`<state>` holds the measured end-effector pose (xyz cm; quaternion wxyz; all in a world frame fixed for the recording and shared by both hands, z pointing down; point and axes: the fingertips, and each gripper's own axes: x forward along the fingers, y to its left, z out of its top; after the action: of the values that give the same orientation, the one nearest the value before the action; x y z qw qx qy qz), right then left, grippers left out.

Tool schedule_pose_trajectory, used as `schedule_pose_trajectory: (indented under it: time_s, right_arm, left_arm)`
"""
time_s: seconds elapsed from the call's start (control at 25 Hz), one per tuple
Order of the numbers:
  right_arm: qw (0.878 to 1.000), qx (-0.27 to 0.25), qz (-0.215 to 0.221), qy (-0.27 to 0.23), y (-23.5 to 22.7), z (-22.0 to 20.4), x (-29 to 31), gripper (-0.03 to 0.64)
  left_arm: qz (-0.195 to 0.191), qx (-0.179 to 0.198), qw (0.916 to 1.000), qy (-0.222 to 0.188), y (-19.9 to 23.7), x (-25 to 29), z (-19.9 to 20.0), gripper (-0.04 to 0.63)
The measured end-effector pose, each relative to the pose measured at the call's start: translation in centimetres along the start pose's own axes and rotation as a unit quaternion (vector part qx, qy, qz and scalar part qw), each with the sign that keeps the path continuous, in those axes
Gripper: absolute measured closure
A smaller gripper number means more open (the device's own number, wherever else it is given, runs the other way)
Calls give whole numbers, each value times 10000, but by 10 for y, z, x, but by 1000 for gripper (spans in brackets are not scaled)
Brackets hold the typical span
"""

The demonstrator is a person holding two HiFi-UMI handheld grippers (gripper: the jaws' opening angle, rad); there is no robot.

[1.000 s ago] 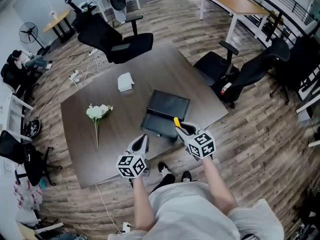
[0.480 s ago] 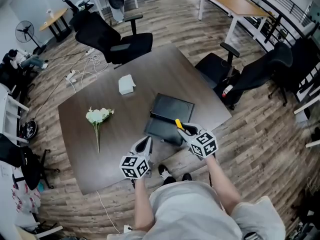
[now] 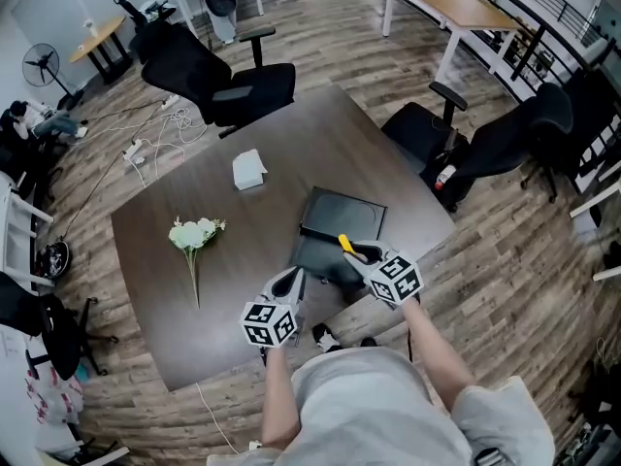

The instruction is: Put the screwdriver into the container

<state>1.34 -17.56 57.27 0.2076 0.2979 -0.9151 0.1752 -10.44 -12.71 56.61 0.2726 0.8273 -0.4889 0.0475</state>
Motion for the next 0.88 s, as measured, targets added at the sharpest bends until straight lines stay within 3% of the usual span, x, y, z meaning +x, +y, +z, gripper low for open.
schedule_pose_trajectory:
  time_s: [0.36, 0.88]
  right_arm:
    - [9989, -177, -137, 408, -5, -7, 19, 537]
    - [9877, -809, -192, 1326, 2, -46, 38, 537]
  left_arm:
    - [-383, 286, 9986, 234, 6, 10, 5, 541]
    - [-463, 147, 9978, 450, 20, 5, -24, 541]
